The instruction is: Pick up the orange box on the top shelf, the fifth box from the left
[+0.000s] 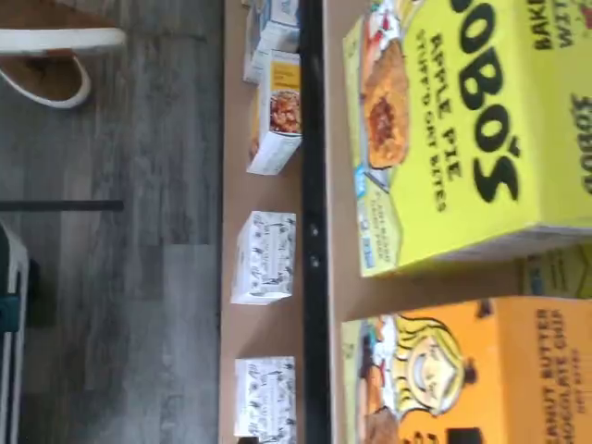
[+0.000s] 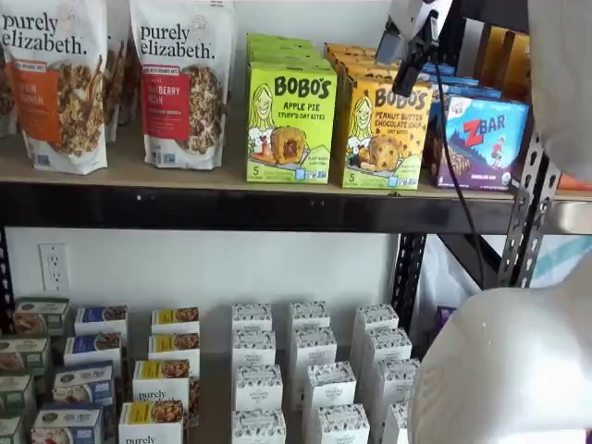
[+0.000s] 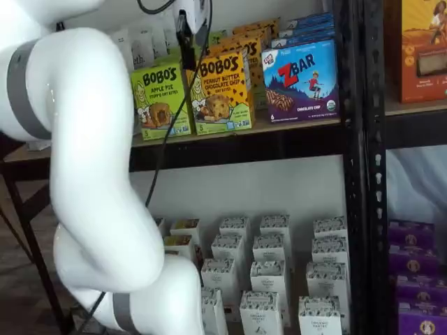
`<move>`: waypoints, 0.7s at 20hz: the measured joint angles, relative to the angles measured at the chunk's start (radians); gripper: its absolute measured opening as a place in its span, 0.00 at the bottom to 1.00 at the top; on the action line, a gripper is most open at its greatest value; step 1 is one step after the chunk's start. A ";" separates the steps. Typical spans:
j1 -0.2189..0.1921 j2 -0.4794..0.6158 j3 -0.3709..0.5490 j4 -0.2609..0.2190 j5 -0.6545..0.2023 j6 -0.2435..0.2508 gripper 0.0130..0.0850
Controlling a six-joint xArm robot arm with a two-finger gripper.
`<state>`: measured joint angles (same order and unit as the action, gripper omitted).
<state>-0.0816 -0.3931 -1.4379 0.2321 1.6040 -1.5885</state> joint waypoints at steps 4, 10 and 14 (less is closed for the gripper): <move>-0.011 0.028 -0.020 -0.003 -0.033 -0.014 1.00; -0.008 0.062 -0.031 -0.028 -0.080 -0.024 1.00; -0.007 0.089 -0.048 -0.057 -0.073 -0.031 1.00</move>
<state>-0.0885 -0.3041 -1.4859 0.1754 1.5314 -1.6192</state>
